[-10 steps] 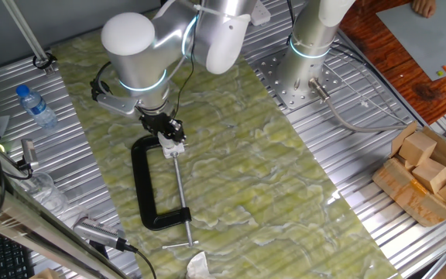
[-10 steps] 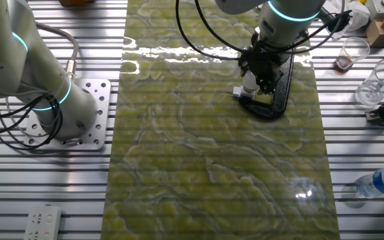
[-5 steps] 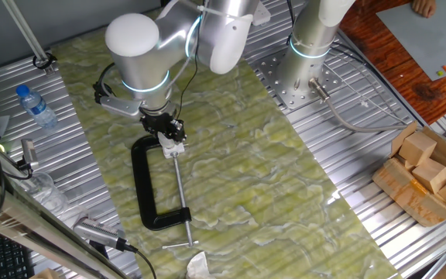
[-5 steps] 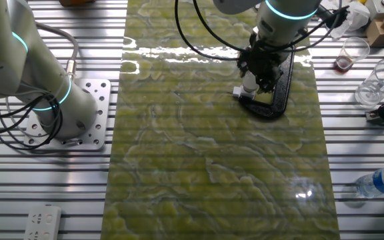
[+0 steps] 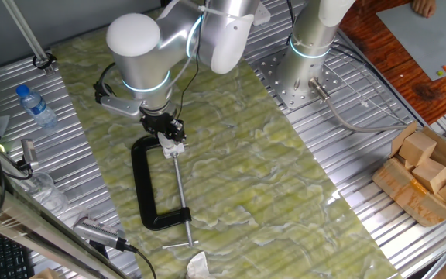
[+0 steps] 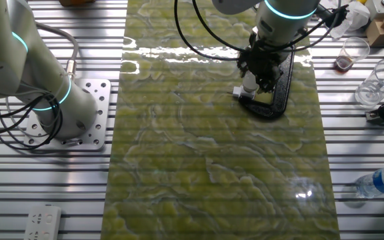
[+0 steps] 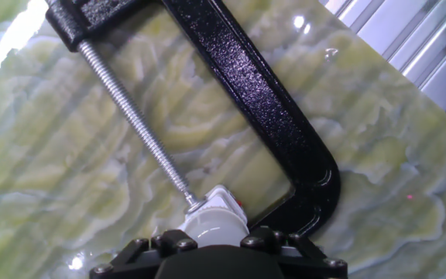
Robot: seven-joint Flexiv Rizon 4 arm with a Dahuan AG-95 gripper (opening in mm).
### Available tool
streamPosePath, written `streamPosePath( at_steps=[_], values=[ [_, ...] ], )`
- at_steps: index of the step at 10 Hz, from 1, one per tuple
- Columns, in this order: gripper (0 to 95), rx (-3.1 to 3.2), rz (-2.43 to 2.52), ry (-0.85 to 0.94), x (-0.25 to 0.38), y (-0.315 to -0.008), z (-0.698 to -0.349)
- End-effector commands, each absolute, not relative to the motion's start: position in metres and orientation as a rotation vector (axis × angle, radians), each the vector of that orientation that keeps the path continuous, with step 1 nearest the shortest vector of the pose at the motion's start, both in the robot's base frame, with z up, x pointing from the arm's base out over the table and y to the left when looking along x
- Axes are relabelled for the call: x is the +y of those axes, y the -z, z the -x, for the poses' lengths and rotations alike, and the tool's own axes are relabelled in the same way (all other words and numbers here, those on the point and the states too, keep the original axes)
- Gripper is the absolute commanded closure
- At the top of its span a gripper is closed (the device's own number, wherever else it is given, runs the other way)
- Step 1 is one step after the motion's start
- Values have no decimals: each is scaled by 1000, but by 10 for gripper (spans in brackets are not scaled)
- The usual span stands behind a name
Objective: Install the light bulb by rotating it
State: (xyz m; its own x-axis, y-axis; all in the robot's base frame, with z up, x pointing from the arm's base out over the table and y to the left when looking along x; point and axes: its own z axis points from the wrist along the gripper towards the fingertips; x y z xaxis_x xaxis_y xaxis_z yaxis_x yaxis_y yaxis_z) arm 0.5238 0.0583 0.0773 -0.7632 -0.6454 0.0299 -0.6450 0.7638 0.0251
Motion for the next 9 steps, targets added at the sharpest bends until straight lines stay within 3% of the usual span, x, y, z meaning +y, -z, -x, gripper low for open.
streamPosePath(
  at_steps=[1, 9],
  values=[
    [950, -2913, -1057, 28, 58, -77, -524],
    [950, -3022, -532, 35, 58, -77, -523]
  ],
)
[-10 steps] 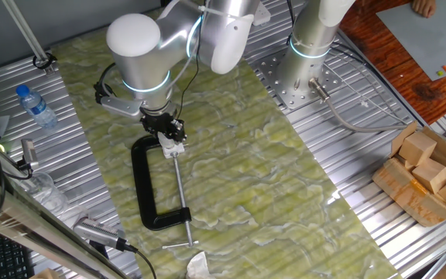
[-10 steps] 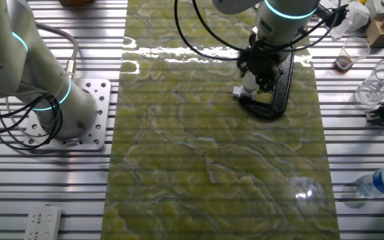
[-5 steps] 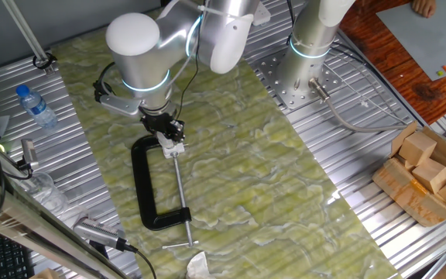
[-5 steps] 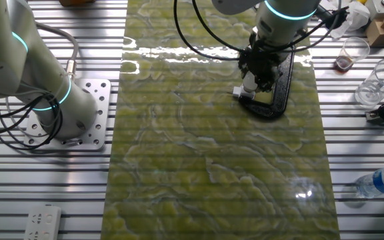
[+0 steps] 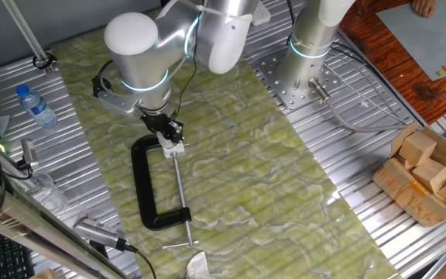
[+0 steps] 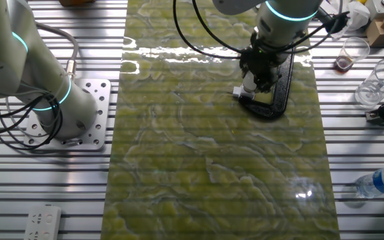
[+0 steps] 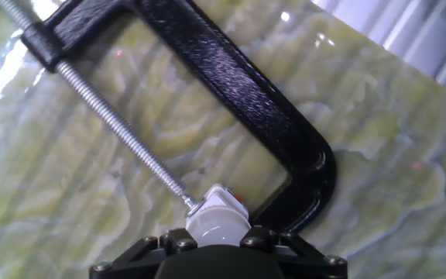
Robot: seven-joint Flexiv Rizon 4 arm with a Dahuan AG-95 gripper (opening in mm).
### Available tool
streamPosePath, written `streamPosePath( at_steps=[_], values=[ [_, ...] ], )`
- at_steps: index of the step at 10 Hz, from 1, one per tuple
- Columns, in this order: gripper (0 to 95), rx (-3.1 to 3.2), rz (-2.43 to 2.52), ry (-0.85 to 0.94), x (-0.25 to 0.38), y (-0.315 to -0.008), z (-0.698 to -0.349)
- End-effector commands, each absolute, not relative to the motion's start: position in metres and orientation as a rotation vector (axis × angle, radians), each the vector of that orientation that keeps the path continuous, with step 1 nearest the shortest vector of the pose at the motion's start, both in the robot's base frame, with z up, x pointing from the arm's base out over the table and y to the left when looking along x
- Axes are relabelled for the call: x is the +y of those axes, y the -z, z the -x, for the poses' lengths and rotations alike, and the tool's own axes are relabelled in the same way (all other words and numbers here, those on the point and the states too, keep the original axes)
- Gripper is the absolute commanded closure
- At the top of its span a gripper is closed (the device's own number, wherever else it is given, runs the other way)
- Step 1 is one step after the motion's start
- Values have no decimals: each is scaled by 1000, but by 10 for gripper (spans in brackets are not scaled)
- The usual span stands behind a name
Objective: Install the light bulb by rotating it
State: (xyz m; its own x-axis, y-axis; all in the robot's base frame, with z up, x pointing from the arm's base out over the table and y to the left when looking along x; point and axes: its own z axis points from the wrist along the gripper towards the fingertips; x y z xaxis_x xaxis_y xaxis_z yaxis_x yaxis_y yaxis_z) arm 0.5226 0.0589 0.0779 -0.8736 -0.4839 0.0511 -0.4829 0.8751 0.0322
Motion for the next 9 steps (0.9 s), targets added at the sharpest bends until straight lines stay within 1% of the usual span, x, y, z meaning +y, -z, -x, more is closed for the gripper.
streamPosePath(
  at_steps=[1, 6, 9],
  values=[
    [950, -3036, -436, 32, 58, -77, -523],
    [950, -3042, 13, 112, 58, -77, -522],
    [950, -3027, 202, 114, 57, -77, -522]
  ],
)
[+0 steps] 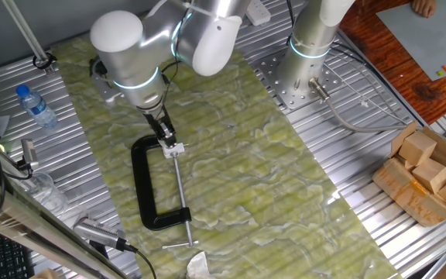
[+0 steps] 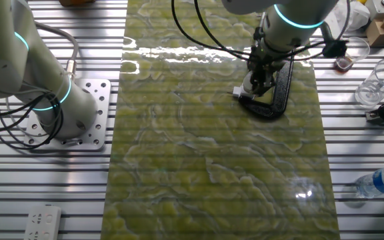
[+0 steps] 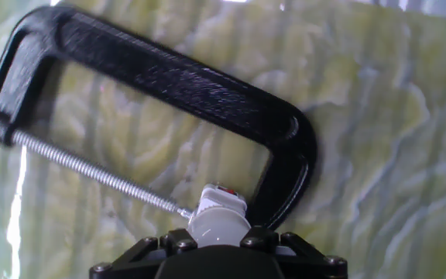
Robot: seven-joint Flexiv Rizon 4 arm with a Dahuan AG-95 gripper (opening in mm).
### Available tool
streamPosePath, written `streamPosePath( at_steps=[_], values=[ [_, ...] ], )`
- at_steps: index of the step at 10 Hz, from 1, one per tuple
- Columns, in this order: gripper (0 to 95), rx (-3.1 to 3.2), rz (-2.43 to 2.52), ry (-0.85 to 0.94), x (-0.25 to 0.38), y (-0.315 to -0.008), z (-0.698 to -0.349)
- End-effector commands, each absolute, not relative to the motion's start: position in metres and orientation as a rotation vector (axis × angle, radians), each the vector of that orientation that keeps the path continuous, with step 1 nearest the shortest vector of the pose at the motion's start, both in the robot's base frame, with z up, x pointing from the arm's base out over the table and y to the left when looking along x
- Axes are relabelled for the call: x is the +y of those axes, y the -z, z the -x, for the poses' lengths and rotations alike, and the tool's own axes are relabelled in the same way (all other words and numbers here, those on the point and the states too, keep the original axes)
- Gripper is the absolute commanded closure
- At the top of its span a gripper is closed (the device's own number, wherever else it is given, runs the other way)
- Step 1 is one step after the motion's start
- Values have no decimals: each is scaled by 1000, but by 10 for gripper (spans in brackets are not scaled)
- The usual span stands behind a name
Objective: Install the light bulb by rotating it
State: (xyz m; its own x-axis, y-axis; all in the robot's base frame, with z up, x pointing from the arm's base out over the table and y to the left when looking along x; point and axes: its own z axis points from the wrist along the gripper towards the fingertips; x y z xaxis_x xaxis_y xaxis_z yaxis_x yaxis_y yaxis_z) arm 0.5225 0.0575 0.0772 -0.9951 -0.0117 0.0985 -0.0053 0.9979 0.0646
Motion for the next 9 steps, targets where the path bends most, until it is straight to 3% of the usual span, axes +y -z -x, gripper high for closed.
streamPosePath(
  at_steps=[1, 6, 7, 9],
  values=[
    [950, -3030, 229, 115, 57, -77, -521],
    [950, -3037, 188, 110, 57, -77, -521],
    [760, -3043, 119, 102, 57, -77, -521],
    [760, -3043, 119, 102, 57, -77, -521]
  ],
)
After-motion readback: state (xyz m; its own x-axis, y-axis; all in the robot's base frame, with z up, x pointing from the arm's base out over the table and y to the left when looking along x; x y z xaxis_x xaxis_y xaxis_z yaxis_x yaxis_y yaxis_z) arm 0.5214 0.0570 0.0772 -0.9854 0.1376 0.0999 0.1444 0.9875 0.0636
